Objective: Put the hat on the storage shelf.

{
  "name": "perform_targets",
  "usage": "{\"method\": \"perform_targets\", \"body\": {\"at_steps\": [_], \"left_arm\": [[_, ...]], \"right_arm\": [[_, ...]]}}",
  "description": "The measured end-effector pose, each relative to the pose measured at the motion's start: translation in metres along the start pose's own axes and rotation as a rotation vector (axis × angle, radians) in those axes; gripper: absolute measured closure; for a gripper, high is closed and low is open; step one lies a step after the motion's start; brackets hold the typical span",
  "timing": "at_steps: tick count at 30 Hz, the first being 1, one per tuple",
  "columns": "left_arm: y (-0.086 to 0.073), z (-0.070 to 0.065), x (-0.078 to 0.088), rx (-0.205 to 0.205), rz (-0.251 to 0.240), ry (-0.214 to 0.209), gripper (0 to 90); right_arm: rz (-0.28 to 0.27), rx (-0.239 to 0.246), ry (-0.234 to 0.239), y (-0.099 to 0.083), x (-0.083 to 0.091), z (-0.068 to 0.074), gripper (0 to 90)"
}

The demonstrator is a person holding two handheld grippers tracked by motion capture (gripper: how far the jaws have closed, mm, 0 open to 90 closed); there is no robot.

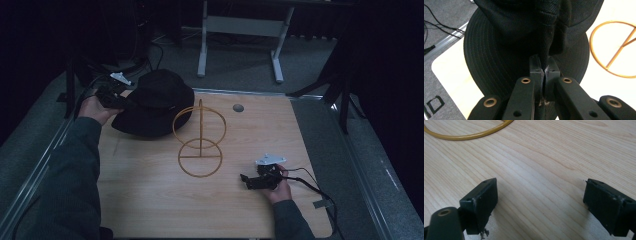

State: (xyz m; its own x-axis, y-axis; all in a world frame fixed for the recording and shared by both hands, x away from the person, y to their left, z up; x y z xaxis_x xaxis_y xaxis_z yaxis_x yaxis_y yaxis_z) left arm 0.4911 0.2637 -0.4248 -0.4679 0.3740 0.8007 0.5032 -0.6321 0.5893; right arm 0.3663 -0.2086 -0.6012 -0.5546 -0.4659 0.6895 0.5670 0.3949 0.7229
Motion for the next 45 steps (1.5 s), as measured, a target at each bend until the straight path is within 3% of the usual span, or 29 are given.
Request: {"method": "perform_targets", "body": {"at_steps": [23, 45], "left_arm": [[0.007, 0.003, 0.016, 0.012, -0.046, -0.012, 88.5], [0.012, -0.001, 0.03, 0.005, -0.102, -0.053, 88.5]], "right_arm": [[0.0, -0.001, 0.001, 0.0, 0.0, 0.0, 12.1], [0.0, -0.002, 0.001, 0.0, 0.0, 0.0, 12.1]]}}
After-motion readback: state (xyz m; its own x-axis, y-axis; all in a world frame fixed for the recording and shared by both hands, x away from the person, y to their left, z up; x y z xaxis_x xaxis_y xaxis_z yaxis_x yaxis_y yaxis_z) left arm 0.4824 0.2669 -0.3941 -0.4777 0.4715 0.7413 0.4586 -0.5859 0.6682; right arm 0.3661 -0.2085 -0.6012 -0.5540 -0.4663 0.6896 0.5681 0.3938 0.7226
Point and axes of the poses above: each handheld gripper's, and its own axes: x roughly backward along the jaws, y roughly out of its top, z roughly to its left, the point moved 5 cm from there along -x, roughly forward along the jaws, and after that the axes turned 4 degrees about -x, right-handed, at the moved point
